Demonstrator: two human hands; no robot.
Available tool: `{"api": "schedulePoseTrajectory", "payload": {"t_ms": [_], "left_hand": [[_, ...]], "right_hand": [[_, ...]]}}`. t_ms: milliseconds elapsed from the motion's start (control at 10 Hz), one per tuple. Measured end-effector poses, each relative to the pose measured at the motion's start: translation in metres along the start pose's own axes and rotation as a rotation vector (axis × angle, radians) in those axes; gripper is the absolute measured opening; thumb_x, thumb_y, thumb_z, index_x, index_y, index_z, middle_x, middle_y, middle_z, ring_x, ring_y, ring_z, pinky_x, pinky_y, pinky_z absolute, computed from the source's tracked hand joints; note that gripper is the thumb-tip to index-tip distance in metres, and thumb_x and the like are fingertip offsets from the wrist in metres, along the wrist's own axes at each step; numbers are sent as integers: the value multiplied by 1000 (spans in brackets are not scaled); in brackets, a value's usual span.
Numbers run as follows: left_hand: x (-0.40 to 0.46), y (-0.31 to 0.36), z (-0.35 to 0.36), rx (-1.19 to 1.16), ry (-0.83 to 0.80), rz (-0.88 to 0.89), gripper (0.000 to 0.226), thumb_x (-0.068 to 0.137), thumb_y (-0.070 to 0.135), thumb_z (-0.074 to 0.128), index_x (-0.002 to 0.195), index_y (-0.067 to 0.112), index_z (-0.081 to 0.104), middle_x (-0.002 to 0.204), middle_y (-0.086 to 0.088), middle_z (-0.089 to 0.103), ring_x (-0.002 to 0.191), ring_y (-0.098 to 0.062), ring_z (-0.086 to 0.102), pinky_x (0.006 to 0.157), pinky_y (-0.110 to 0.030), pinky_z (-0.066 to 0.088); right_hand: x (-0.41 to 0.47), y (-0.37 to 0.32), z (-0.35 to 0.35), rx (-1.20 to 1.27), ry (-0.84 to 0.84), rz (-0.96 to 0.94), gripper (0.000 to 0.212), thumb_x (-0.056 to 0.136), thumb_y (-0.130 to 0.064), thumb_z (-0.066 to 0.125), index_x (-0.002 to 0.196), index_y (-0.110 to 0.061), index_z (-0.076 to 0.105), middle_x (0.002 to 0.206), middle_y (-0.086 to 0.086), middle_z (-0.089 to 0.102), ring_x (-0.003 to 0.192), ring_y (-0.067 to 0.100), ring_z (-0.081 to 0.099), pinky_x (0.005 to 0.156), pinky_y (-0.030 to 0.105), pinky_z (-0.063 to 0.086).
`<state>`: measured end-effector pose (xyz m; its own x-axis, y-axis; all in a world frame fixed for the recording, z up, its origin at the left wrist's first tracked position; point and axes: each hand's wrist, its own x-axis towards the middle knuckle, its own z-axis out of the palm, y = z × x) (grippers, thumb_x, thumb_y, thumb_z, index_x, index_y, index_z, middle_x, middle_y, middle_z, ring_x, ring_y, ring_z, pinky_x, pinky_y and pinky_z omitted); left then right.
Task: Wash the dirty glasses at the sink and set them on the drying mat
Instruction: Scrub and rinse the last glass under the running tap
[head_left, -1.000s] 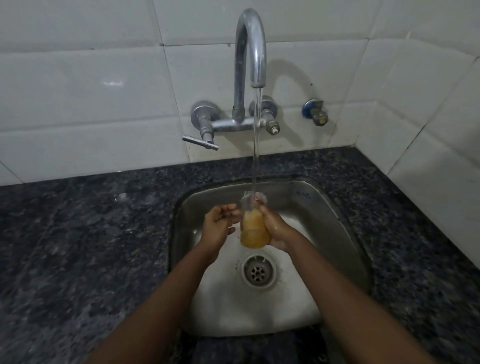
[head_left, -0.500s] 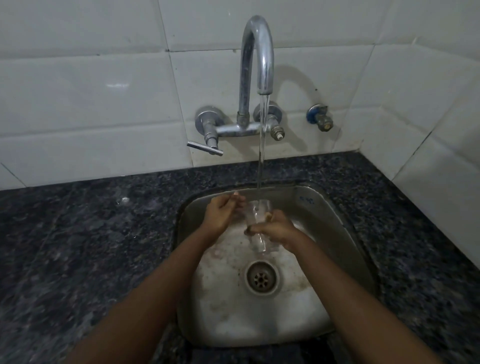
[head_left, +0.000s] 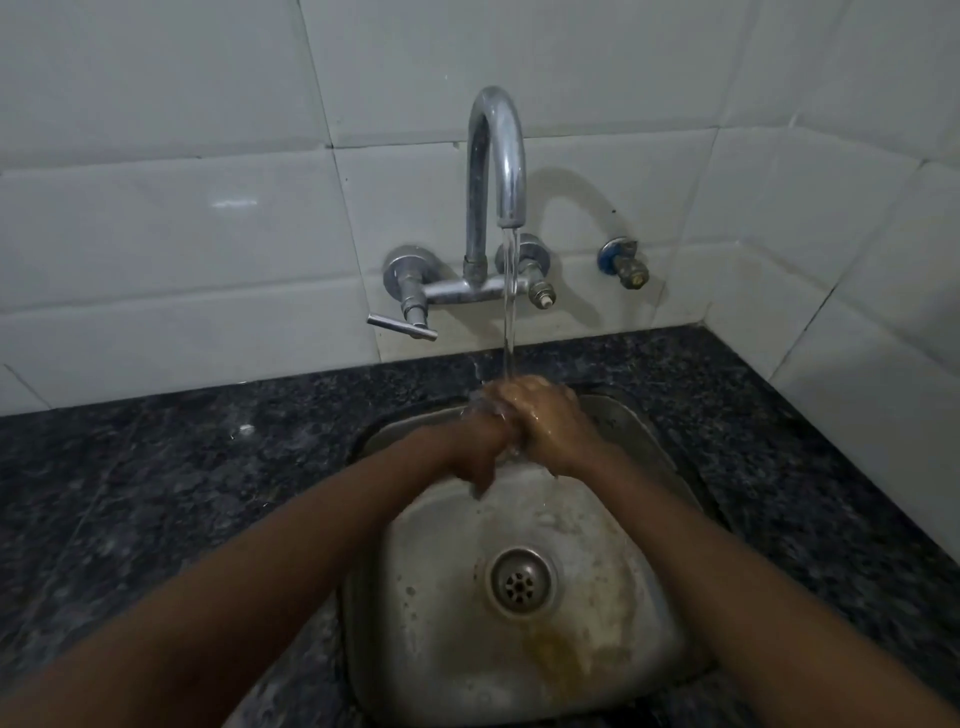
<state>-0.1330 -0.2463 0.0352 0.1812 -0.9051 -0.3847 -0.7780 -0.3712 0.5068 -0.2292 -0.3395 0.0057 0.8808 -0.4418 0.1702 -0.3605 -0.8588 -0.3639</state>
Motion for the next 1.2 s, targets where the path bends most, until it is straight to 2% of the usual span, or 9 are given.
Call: {"api": "schedulePoseTrajectory", "payload": {"t_ms": [100,200,400,600,700,800,900,1100,1200], "left_hand": [[1,5,-2,441,221,42,34,96,16,42,123,-1,52,130,-20,54,120,-33,50,97,-36,39],[10,10,-7,422,81,56,52,85,12,62,134,10,46,141,-14,46,129,-29,44,106,-38,36],[-5,10,-6,-909,6,141,51,73,-25,48,119,-4,53,106,-24,60,95,-29,65,77,-37,54],[0,-16,-7,1049,165,391,40,100,18,31,139,20,36,152,-3,32,139,-21,30,112,-37,28],[-2,-7,-1,523,197,282,44,89,4,47,133,11,46,140,-12,47,128,-25,45,103,-33,38],[-16,11,4,-758,-7,230,46,76,-13,45,119,-1,56,111,-19,60,95,-17,64,73,-22,50],[-14,22,6,-1293,130,101,30,93,12,38,112,4,59,105,-17,62,92,-23,60,82,-37,47],[-1,33,21,-1051,569,-168,28,98,12,39,98,-5,62,87,-19,60,73,-22,57,58,-24,49],[-3,23,25,-1020,644,-70,38,101,25,34,97,-2,60,84,-15,64,78,-22,61,69,-29,51]], "right_hand": [[4,2,-7,48,56,-2,66,73,-10,73,132,-26,47,133,5,53,127,27,46,101,50,41],[5,4,-6,131,82,-2,67,71,-9,76,130,-23,48,133,6,53,125,25,48,101,49,42],[0,11,-7,333,105,60,56,63,-13,77,111,-30,53,105,-2,61,97,19,59,84,35,50],[-5,13,-10,230,101,-38,47,55,-8,77,99,-18,61,94,-3,61,86,12,55,74,27,42],[-6,12,-10,236,82,33,62,56,-11,78,114,-20,58,115,4,61,108,25,56,88,44,47],[-7,6,-10,168,68,129,68,63,-13,78,125,-20,51,127,4,55,121,26,47,97,53,40],[-14,-3,-7,-41,155,292,65,67,-15,76,124,-25,48,127,0,54,120,24,44,97,53,37],[-31,-24,8,-329,165,335,56,77,-16,66,126,-27,42,127,-1,51,121,22,41,97,54,29],[-31,-19,-7,-278,-25,271,68,70,-26,74,129,-22,39,129,3,52,119,26,47,98,55,34]]}}
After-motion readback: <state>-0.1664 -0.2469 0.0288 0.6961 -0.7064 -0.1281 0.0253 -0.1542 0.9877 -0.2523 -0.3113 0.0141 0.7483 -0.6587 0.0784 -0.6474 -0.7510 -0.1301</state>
